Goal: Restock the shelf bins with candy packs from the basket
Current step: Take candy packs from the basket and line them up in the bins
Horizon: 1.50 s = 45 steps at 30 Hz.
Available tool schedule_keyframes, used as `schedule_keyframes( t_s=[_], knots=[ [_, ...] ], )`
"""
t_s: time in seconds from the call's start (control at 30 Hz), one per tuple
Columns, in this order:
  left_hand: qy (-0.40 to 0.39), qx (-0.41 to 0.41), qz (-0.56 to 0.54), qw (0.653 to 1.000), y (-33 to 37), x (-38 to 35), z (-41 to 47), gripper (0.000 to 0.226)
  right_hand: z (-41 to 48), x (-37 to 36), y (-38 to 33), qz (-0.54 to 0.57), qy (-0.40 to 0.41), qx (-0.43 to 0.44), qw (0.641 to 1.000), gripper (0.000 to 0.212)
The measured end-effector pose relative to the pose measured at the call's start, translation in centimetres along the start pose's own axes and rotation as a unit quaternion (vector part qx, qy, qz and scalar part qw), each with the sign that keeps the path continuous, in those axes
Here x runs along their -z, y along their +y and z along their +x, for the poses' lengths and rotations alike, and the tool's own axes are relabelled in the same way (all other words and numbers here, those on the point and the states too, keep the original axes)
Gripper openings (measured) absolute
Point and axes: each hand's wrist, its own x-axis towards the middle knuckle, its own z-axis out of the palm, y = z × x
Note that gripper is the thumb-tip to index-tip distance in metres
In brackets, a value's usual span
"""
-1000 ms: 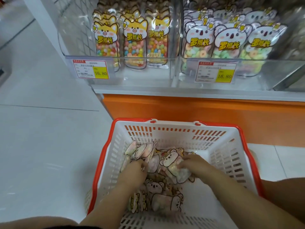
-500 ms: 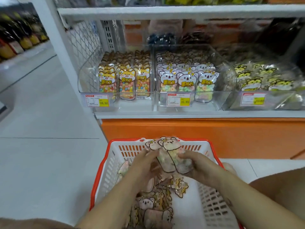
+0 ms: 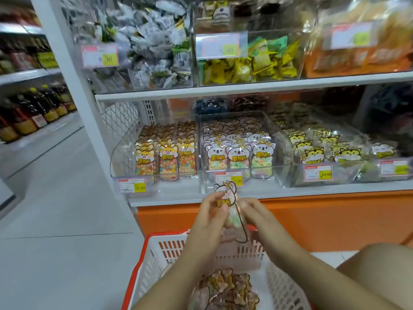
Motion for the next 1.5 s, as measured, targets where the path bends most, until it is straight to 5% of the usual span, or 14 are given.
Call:
schedule_keyframes(
  t_s=[0.13, 0.37, 0.57, 0.73, 0.8, 0.9, 1.0, 1.03, 1.13, 1.2, 1.37, 1.43, 1.5],
  knots=[
    [0.041, -0.065, 0.081, 0.994, 2.3, -0.3, 2.7, 0.048, 1.3, 1.5, -2.9, 0.042, 0.011, 0.032, 0.999, 0.039],
    [0.008, -0.132, 0.195, 0.972, 9.0, -0.7, 10.4, 0.096, 6.0, 5.7, -9.8, 0.019, -0.011, 0.134, 0.991, 0.016],
    [0.026, -0.156, 0.357, 0.921, 11.2, -0.4, 16.5, 0.039, 11.7, 8.4, -11.2, -0.195, 0.107, 0.209, 0.952, 0.021],
    [0.039, -0.087, 0.487, 0.868, 9.2, 0.8, 20.2, 0.032, 15.7, 10.4, -9.7, -0.473, 0.129, 0.192, 0.85, 0.008],
    [0.019, -0.066, 0.555, 0.829, 8.6, 1.0, 20.9, 0.033, 16.5, 11.1, -9.2, -0.549, 0.097, 0.168, 0.813, 0.034],
    [0.002, -0.09, 0.663, 0.743, 7.8, 0.3, 21.1, 0.038, 17.0, 11.0, -9.0, -0.658, 0.079, 0.148, 0.734, 0.045],
    [0.023, -0.147, 0.82, 0.552, 7.4, -0.4, 21.4, 0.038, 17.6, 10.5, -8.9, -0.746, 0.086, 0.13, 0.647, 0.042],
    [0.023, -0.143, 0.847, 0.512, 7.4, -0.4, 21.6, 0.038, 17.7, 10.4, -9.0, -0.762, 0.098, 0.128, 0.627, 0.039],
    [0.006, -0.104, 0.879, 0.465, 7.0, 0.2, 22.3, 0.041, 17.9, 10.6, -9.3, -0.79, 0.129, 0.096, 0.592, 0.033],
    [-0.005, -0.101, 0.887, 0.45, 6.5, 0.6, 22.4, 0.045, 17.9, 10.6, -9.2, -0.801, 0.135, 0.069, 0.579, 0.036],
    [-0.001, -0.103, 0.871, 0.48, 5.1, 1.0, 22.2, 0.071, 17.1, 9.7, -8.7, -0.791, 0.15, 0.11, 0.583, 0.044],
    [-0.001, -0.104, 0.87, 0.482, 4.8, 1.0, 22.1, 0.081, 17.0, 8.9, -8.8, -0.766, 0.155, 0.152, 0.605, 0.037],
    [-0.004, -0.103, 0.873, 0.478, 4.9, 0.6, 22.3, 0.092, 16.9, 8.4, -8.9, -0.71, 0.113, 0.134, 0.682, 0.025]
  ],
)
